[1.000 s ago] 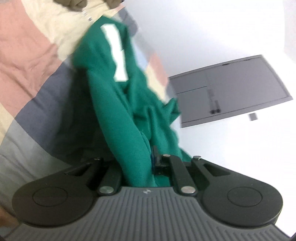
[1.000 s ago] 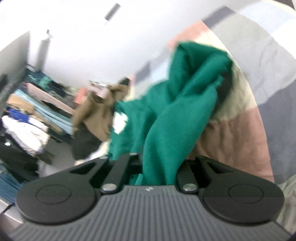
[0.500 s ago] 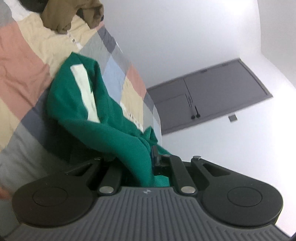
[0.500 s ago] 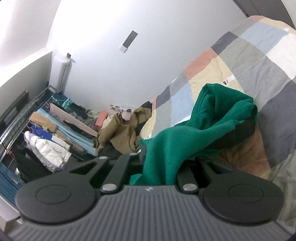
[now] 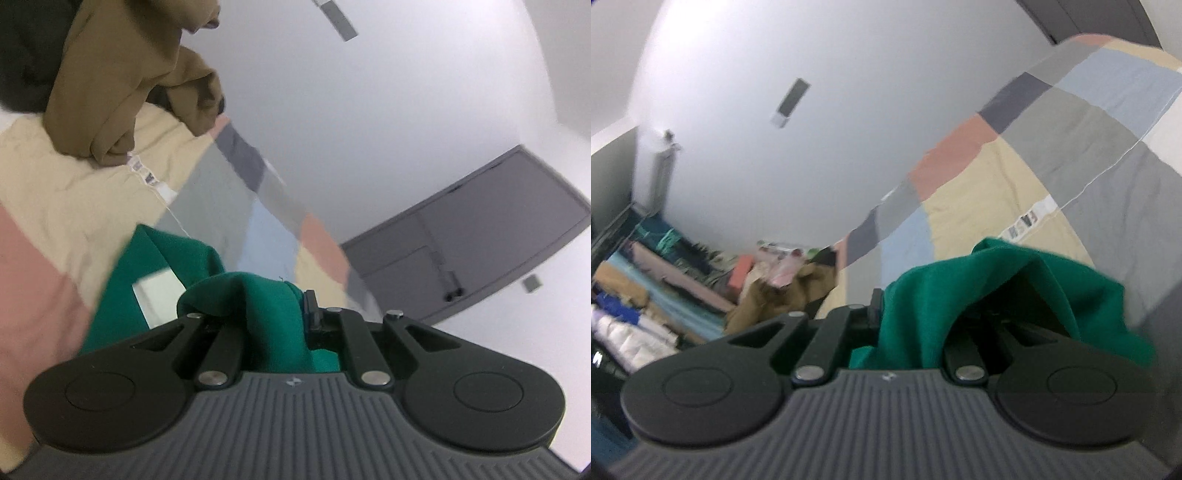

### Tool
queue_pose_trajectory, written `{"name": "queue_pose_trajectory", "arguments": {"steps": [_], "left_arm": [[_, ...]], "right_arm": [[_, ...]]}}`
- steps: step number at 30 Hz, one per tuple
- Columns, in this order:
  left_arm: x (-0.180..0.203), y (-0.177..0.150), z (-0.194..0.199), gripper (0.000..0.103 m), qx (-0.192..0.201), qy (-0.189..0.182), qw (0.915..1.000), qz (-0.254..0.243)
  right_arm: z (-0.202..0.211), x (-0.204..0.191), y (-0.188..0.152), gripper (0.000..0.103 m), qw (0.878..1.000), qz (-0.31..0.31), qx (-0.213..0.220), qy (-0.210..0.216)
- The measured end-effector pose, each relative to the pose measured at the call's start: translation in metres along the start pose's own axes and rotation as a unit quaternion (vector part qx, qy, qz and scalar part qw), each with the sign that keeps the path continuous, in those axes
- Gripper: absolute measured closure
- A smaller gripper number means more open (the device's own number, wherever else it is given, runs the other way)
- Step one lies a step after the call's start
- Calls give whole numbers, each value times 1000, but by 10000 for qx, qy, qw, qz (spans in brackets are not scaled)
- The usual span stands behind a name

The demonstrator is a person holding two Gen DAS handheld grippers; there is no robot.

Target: Fold large clothes

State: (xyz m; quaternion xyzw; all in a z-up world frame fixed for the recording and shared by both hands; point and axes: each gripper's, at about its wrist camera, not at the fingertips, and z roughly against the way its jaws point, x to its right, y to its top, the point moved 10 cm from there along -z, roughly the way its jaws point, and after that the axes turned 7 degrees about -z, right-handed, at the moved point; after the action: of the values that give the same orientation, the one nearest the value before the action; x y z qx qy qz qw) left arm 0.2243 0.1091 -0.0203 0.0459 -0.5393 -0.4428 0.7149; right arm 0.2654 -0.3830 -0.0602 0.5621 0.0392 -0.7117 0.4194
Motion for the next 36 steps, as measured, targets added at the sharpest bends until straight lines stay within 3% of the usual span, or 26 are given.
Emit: {"name": "queue_pose_trajectory", "arguments": {"steps": [4, 13, 17, 22, 24, 25, 26, 27, 29, 30, 31, 33, 36], "left_arm": [[-28, 5, -51, 92, -174, 316, 9990, -272], [-97, -12, -132, 90, -626, 682, 9957, -66], [-106, -13, -143, 90, -674, 706, 9952, 90], [-92, -15, -132, 88, -604, 794, 9947, -264], [-83, -18, -120, 76, -600, 846, 9939, -366], [-78, -19, -114, 57, -600, 889, 9932, -452], [-73, -19, -106, 47, -564, 932, 9922, -603], [-66, -19, -98, 46, -480, 942, 9913, -787], [-55, -21, -81, 45, -368, 1084, 9876, -1073], [-49, -22, -73, 45, -335, 1153, 9856, -1194], [-41, -23, -62, 43, -259, 1212, 9828, -1372], [-26, -26, -41, 41, -102, 1309, 9768, -1695], [0, -31, -9, 40, 149, 1557, 9609, -2286]], "right_arm": [[-54, 33, 11, 90, 9993, -184, -57, -335], [-133, 94, 6, 90, 9967, -178, -329, -725], [-148, 105, 1, 90, 9955, -164, -371, -852], [-142, 103, 1, 90, 9964, -187, -297, -767], [-137, 99, 1, 89, 9970, -98, -255, -719], [-133, 96, 0, 87, 9972, -55, -237, -710], [-129, 92, 0, 85, 9973, 12, -209, -710], [-122, 87, -1, 79, 9973, 98, -159, -709], [-107, 76, 0, 54, 9966, 340, -9, -751], [-96, 71, 0, 34, 9955, 490, 123, -799], [-86, 65, 0, 27, 9943, 616, 246, -837], [-65, 55, -1, 27, 9911, 864, 415, -921], [-35, 40, -5, 27, 9882, 1126, 595, -846]]}}
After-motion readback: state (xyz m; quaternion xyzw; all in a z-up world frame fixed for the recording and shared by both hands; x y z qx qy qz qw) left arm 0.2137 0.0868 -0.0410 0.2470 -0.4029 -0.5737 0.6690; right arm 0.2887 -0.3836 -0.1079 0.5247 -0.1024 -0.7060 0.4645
